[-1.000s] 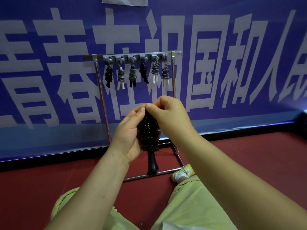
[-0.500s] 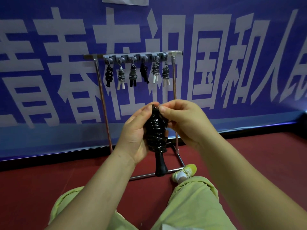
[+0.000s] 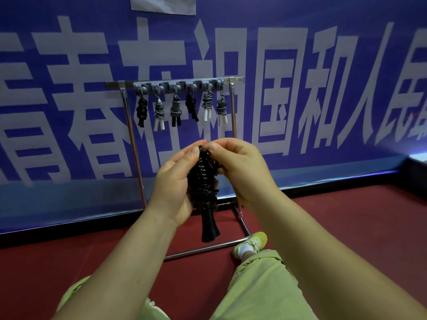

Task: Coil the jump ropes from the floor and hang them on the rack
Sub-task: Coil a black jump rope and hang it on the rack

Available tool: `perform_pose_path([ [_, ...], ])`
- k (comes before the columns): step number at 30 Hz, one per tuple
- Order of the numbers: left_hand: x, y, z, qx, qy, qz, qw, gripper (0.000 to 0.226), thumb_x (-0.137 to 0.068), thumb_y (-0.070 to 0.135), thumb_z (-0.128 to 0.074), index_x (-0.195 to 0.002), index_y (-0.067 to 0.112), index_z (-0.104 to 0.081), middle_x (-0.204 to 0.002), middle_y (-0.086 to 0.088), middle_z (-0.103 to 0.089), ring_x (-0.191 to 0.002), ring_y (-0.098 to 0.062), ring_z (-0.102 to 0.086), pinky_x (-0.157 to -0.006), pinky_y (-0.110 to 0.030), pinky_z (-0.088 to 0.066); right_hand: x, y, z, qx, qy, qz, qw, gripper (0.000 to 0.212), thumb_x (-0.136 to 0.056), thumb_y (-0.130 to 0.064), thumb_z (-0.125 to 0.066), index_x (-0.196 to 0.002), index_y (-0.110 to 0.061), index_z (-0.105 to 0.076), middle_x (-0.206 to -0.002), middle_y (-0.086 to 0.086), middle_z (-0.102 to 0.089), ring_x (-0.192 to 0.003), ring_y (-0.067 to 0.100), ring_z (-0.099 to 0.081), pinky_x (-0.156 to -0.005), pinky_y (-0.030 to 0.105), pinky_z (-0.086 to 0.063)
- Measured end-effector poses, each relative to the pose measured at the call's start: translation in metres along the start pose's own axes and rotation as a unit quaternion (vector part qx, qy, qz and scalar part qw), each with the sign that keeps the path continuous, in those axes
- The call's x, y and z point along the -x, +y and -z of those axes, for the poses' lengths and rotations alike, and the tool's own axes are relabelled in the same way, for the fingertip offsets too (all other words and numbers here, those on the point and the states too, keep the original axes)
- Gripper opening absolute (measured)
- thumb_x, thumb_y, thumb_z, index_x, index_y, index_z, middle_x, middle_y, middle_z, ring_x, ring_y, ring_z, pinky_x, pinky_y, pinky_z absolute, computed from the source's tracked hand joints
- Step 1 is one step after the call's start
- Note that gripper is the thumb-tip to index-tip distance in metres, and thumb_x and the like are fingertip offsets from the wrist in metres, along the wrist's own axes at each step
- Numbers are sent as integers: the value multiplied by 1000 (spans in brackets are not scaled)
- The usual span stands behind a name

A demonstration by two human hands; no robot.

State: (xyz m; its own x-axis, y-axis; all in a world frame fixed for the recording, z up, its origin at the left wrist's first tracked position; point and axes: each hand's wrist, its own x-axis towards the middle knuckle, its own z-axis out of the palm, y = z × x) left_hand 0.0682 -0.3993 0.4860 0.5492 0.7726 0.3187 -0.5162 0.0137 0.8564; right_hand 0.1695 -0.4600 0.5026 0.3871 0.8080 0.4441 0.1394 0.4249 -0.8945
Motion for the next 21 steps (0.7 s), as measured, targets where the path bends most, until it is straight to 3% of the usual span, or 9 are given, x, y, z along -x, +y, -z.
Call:
perform_pose_path([
  [3, -3, -1, -1, 24, 2, 17, 1000, 21, -95, 24, -49, -106, 19, -65, -93, -8, -69, -81, -25, -65, -62, -37, -53, 2, 9, 8, 7, 1, 9, 1000, 16, -94, -11, -57, -90, -19, -70, -86, 0, -69, -83, 14, -63, -72, 30, -50],
  [6, -4, -5, -6, 17, 13, 22, 1000, 14, -95, 24, -51, -101, 15, -59, -87, -8, -66, -74, -23, -63, -60, -36, -53, 6, 17, 7, -17, 42, 0, 999, 13, -90, -7, -61, -89, -17, -70, -85, 2, -71, -85, 19, -66, -76, 37, -52],
  [10, -5, -9, -10, 27, 40, 9, 999, 17, -93, 24, -55, -98, 8, -59, -75, -5, -67, -65, -19, -65, -62, -35, -55, 7, 16, 3, -7, 66, 20, 998, 15, -89, -4, -63, -82, -15, -70, -75, -2, -71, -73, 13, -67, -65, 29, -54],
  [15, -5, -10, -8, 23, 37, 22, 999, 27, -90, 26, -58, -109, 6, -57, -77, -8, -67, -66, -22, -65, -63, -36, -53, 7, 8, 4, 24, 56, 31, 998, 17, -88, -3, -63, -78, -16, -67, -70, -5, -68, -62, 0, -64, -54, 14, -47],
  [21, -5, -11, 1, 28, 7, 44, 999, 42, -74, 32, -64, -106, 6, -58, -81, -10, -66, -68, -23, -65, -63, -35, -53, 7, 7, 1, 68, 50, 35, 996, 18, -87, -4, -63, -74, -16, -65, -66, -5, -65, -58, 0, -61, -53, 17, -48],
])
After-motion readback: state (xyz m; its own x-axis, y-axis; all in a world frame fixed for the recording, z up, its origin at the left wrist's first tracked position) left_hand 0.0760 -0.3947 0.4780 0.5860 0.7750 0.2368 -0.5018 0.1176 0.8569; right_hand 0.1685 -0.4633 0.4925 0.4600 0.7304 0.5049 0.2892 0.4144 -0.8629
